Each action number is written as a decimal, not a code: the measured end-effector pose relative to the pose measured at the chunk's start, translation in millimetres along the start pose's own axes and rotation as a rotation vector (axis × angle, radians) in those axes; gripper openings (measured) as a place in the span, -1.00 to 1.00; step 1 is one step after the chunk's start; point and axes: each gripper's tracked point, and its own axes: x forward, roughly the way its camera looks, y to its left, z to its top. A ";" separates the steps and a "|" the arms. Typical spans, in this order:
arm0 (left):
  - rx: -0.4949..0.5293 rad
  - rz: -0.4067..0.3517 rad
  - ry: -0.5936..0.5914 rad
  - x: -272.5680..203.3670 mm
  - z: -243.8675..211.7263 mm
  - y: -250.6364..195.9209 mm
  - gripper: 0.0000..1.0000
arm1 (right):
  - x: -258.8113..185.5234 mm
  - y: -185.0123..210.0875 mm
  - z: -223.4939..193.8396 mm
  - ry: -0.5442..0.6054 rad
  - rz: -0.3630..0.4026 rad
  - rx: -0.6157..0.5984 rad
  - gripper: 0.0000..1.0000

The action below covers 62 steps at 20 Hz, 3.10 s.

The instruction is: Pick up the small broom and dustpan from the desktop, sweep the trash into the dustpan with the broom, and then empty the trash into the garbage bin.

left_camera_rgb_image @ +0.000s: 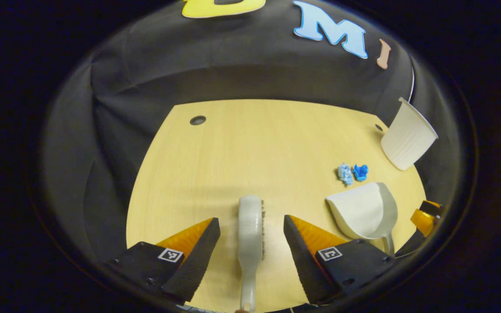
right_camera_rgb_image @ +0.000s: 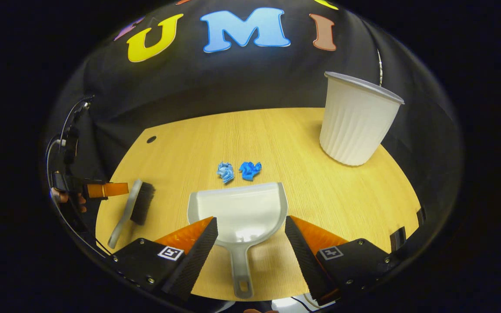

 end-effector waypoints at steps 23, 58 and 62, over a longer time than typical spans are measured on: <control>0.005 0.075 0.256 59.2 -62.9 15.9 0.35 | 20.2 10.9 -83.3 0.300 0.005 -0.051 0.90; 0.476 -0.067 0.280 165.0 84.5 -86.4 0.04 | 31.2 18.3 -106.1 0.483 0.056 -0.019 -0.23; 0.545 -0.100 0.281 183.2 96.4 -117.2 0.00 | 31.9 18.4 -106.1 0.494 0.057 -0.013 -0.31</control>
